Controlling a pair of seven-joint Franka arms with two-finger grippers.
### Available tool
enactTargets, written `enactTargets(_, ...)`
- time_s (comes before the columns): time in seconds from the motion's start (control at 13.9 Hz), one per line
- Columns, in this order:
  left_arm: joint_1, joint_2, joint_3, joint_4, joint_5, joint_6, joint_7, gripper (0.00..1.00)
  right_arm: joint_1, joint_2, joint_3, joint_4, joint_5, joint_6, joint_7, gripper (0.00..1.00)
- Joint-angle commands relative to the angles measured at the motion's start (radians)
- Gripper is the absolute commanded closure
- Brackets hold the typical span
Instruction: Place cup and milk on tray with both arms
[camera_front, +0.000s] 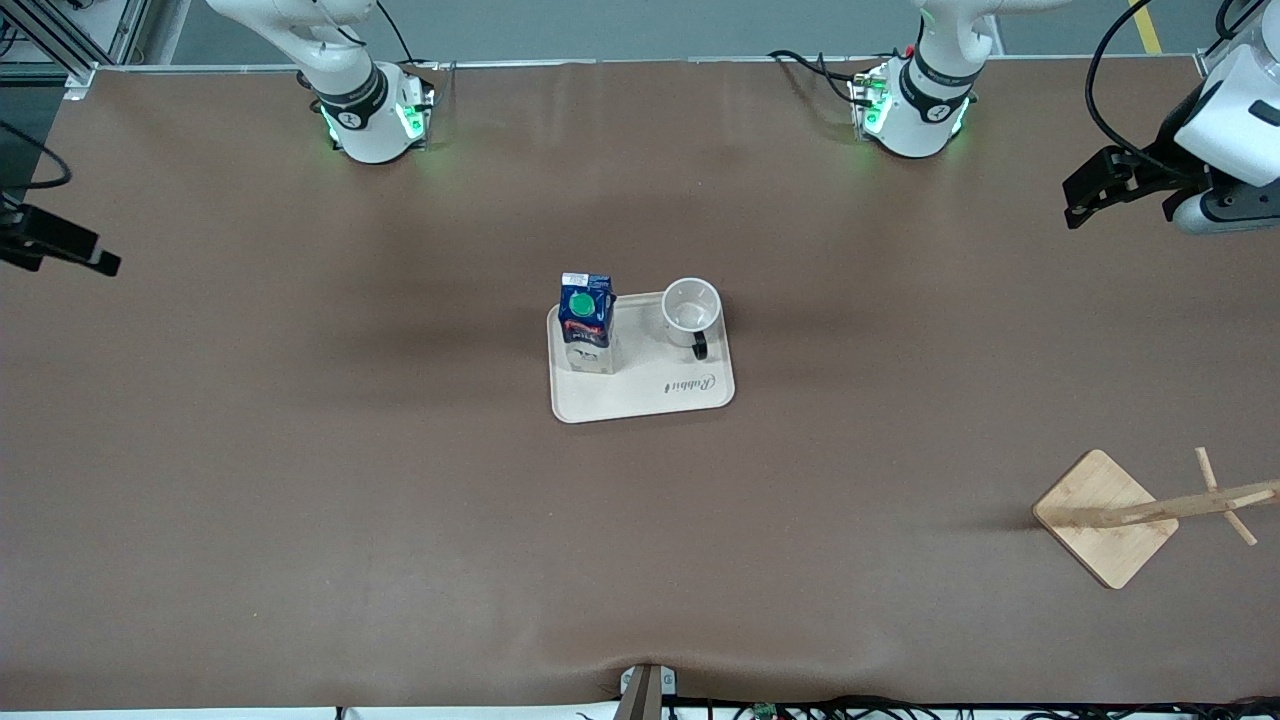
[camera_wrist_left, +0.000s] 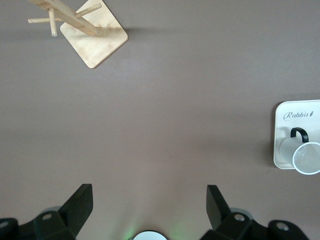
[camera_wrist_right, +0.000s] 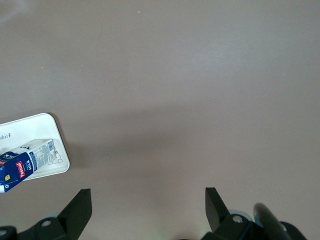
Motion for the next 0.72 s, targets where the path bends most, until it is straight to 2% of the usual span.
enactTargets(0.0,0.007,-0.017,-0.001,0.006,-0.022,-0.007,0.014,0.00,-0.020,-0.200,0.022,-0.294,-0.028,0.156,0.014,0.00)
enactTargets(0.07,0.007,-0.015,-0.001,0.006,-0.022,-0.007,0.014,0.00,-0.018,-0.222,0.021,-0.327,-0.030,0.193,0.008,0.00)
enactTargets(0.14,0.007,-0.015,-0.001,0.006,-0.023,-0.007,0.014,0.00,-0.023,-0.212,0.021,-0.294,-0.034,0.192,0.003,0.00)
enactTargets(0.22,0.007,-0.015,-0.001,0.008,-0.023,-0.007,0.014,0.00,-0.023,-0.168,0.021,-0.226,-0.043,0.186,0.004,0.00)
enactTargets(0.5,0.005,-0.015,-0.001,0.008,-0.023,-0.007,0.009,0.00,-0.021,0.004,0.021,0.068,-0.103,-0.001,0.004,0.00)
enactTargets(0.65,0.004,-0.017,-0.001,0.008,-0.022,-0.007,-0.001,0.00,-0.023,0.008,0.022,0.067,-0.114,-0.022,0.004,0.00)
